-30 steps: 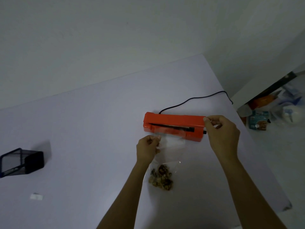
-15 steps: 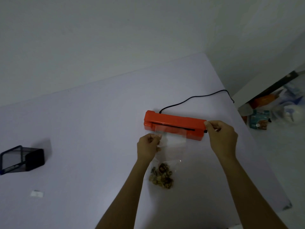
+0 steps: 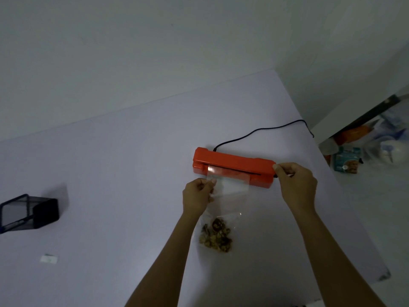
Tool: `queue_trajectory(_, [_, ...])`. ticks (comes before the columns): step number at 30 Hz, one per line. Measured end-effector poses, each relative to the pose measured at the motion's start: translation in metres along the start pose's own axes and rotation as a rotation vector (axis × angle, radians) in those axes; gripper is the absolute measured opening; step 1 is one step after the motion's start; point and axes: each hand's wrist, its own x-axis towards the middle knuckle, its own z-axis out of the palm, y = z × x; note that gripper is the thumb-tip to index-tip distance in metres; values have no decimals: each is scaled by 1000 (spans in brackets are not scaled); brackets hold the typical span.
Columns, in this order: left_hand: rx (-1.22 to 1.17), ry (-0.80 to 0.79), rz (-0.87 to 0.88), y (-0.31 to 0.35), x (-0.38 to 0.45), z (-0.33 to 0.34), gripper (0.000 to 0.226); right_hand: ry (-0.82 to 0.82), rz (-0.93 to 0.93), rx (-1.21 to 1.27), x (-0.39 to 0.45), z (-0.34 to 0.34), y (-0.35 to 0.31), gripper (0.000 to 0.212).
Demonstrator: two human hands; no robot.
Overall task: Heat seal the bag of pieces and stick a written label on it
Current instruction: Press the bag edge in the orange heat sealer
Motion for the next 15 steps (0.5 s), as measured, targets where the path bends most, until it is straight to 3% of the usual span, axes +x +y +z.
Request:
queue_trajectory(6, [18,-6,16,1,-2,-3,26,-65,87,98,2,0,4,23])
queue_trajectory(12, [42,313,208,18,4,-14,44,-89,157,152,8,-2,5,23])
queue_trajectory(15, [55,294,275,38,18,-20,54,-88,167,154,8,-1,6,23])
